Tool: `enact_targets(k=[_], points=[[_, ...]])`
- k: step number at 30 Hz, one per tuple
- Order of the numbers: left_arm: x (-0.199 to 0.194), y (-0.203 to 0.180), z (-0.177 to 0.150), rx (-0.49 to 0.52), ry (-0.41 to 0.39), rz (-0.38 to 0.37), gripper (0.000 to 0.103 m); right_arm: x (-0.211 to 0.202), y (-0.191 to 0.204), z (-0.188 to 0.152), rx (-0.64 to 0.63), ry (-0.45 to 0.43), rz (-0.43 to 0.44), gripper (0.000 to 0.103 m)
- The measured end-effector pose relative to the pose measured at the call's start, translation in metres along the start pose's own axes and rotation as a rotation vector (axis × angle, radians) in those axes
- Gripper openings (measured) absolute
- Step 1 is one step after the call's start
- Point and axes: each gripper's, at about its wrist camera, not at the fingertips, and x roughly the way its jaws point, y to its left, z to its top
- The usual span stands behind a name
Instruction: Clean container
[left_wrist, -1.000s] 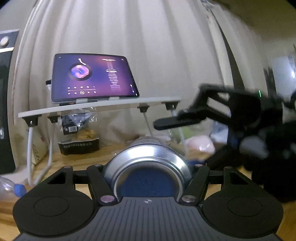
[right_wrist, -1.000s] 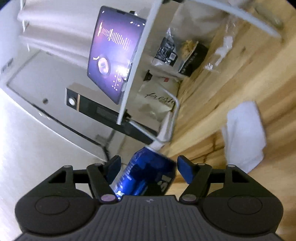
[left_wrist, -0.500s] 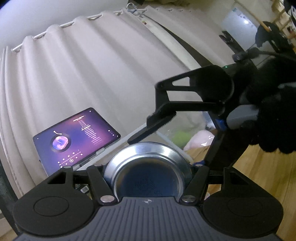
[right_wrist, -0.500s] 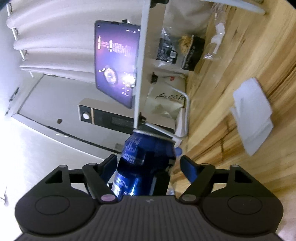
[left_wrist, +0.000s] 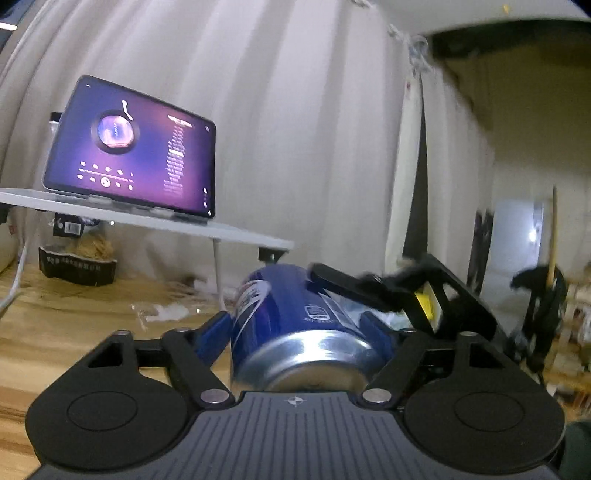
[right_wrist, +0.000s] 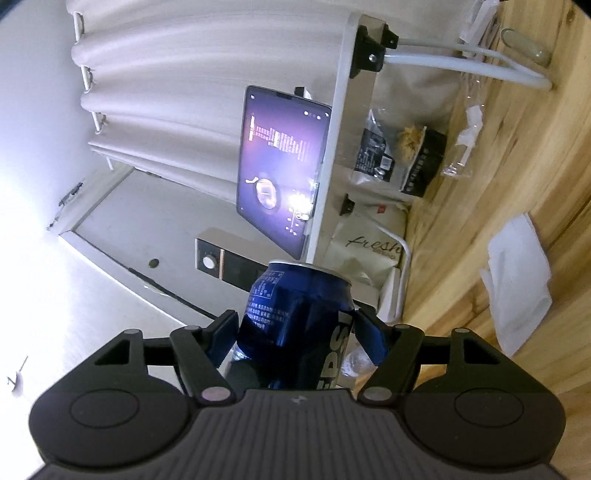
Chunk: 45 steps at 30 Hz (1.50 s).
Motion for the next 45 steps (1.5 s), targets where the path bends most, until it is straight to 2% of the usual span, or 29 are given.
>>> enact_targets(k=[2, 12, 19, 20, 24, 26, 32, 34, 36, 39, 42, 45], points=[[-0.001, 0.000, 0.000, 0.034, -0.009, 0.002, 0.068, 0.000, 0.003, 0.000, -0.012, 0.011, -0.008, 0.071], [-0.001, -0.046, -0.019, 0.716, 0.014, 0.096, 0.067, -0.003, 0.000, 0.004, 0.022, 0.040, -0.022, 0.072], [-0.003, -0.061, -0.044, 1.070, 0.004, 0.093, 0.068, 0.001, -0.002, -0.001, 0.036, 0.075, -0.025, 0.072], [-0.003, -0.062, -0.046, 1.095, 0.002, 0.093, 0.068, 0.001, -0.003, -0.002, 0.039, 0.077, -0.022, 0.072], [-0.008, -0.065, -0.047, 1.060, -0.002, 0.101, 0.070, 0.002, -0.005, -0.006, 0.033, 0.072, -0.008, 0.071], [-0.010, -0.062, -0.039, 0.921, 0.006, 0.085, 0.072, 0.001, -0.006, -0.007, 0.030, 0.061, 0.018, 0.070], [-0.012, -0.036, -0.007, 0.388, 0.008, 0.001, 0.074, -0.004, -0.013, -0.012, 0.055, 0.016, 0.104, 0.070], [-0.010, -0.025, -0.004, 0.250, 0.007, -0.030, 0.073, -0.006, -0.016, -0.014, 0.068, 0.004, 0.132, 0.070], [-0.010, -0.020, -0.004, 0.180, 0.008, -0.054, 0.067, -0.007, -0.018, -0.015, 0.082, -0.008, 0.159, 0.070], [-0.011, -0.025, -0.006, 0.219, 0.012, -0.034, 0.067, -0.010, -0.020, -0.011, 0.096, -0.012, 0.173, 0.072], [-0.010, -0.040, -0.013, 0.406, 0.019, 0.025, 0.067, -0.011, -0.016, -0.005, 0.072, 0.003, 0.122, 0.074], [-0.010, -0.053, -0.022, 0.598, 0.025, 0.048, 0.067, -0.010, -0.012, -0.002, 0.061, 0.019, 0.087, 0.075]])
